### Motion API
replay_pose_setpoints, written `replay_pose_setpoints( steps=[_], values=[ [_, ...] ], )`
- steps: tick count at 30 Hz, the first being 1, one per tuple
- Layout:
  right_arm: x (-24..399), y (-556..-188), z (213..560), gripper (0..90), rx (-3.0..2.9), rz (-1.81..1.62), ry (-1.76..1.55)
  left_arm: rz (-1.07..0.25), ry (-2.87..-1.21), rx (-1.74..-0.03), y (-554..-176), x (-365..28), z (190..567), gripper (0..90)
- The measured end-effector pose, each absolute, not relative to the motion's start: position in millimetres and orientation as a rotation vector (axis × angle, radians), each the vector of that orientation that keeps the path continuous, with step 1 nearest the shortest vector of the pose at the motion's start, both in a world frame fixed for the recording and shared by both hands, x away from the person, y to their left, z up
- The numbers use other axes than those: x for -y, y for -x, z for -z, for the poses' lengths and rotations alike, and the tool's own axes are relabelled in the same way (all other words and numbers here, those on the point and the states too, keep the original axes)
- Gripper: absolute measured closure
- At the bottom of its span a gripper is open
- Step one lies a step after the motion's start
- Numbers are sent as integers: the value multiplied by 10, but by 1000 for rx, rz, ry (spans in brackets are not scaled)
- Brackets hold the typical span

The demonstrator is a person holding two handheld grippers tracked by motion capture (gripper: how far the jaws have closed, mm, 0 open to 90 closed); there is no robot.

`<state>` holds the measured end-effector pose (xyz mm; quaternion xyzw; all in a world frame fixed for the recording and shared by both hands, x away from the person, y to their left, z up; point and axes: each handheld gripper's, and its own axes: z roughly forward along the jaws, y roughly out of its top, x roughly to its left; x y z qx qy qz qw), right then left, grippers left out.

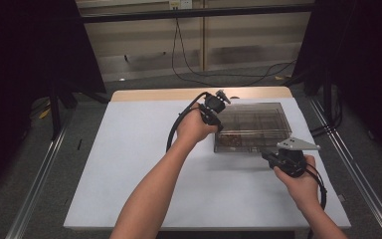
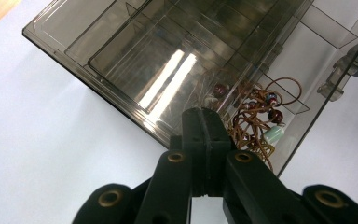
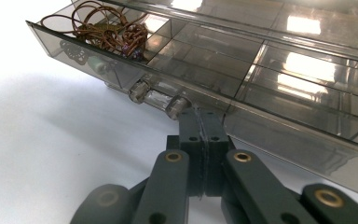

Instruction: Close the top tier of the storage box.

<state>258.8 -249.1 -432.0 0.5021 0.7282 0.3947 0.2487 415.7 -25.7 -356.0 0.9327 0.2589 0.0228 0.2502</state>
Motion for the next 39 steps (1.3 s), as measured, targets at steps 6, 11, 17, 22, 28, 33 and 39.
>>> replay_pose_setpoints(
  steps=[6, 11, 17, 22, 28, 33, 39],
  values=[
    [2506, -2616, 4324, 900, -1986, -1073, -1381, -50, -2540, -702, -4170, 249, 3559, 900],
    [2499, -2654, 4315, 900, -1992, -1053, -1377, -52, -2534, -707, -4170, 249, 3564, 900],
    [2500, -2678, 4311, 900, -1991, -1046, -1375, -51, -2537, -705, -4169, 250, 3563, 900],
    [2500, -2698, 4315, 900, -1982, -1049, -1378, -54, -2539, -708, -4165, 253, 3561, 900],
    [2496, -2722, 4300, 900, -1975, -1047, -1379, -55, -2539, -711, -4163, 255, 3561, 900],
    [2492, -2746, 4288, 900, -1967, -1049, -1377, -59, -2539, -715, -4158, 258, 3562, 900],
    [2483, -2771, 4276, 900, -1959, -1046, -1379, -63, -2540, -716, -4154, 262, 3561, 900]
  ],
)
